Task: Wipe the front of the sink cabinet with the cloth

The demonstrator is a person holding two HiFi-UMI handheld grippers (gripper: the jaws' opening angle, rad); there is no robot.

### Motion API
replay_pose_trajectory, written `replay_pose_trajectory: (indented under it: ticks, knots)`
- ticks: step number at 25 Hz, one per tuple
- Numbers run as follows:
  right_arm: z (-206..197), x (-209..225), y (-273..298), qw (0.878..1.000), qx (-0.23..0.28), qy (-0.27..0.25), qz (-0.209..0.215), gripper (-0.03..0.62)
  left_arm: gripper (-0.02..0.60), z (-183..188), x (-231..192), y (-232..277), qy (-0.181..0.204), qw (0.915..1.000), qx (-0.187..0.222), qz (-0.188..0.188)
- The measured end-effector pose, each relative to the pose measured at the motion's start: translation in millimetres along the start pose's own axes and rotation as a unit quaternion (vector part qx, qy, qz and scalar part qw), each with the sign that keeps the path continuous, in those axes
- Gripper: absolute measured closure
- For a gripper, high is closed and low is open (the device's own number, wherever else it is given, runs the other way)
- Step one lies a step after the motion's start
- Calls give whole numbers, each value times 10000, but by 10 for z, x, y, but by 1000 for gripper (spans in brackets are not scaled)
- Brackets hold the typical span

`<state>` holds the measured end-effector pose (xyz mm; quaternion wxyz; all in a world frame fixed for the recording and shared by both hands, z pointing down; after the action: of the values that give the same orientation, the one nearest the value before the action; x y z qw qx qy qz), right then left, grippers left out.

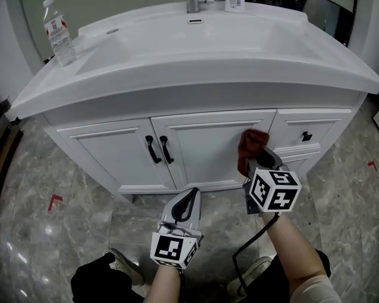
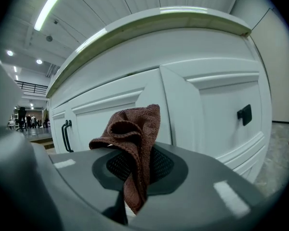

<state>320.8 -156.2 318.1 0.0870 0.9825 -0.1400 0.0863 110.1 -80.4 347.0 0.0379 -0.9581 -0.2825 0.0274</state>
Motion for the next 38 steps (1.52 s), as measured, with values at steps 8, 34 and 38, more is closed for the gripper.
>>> replay_pose_trajectory:
  ticks: [8,34,38]
  knots:
    - [-30,143,-179,9995,89,-11,-308,513,580,-53,158,-3,21,9999,-51,-142]
    - [-991,-1427,891,9920,-576,-130,1119,513,580,-337,-973,-607,-34,9949,-374,938]
    - [-903,-1123,779,9945,-515,-343,839,513,580,-383,-835,-497,-70,9959,-394,812]
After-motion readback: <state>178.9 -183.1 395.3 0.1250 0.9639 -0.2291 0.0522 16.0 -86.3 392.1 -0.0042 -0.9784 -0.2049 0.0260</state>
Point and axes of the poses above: the fingertips, and each gripper's own axes: y forward along the fingers, x to its right, z out of its top, the point moved 6 cm from there along -y, backward along the fingers, and after that the axes turned 7 degrees about z, right-handed, at the moved point
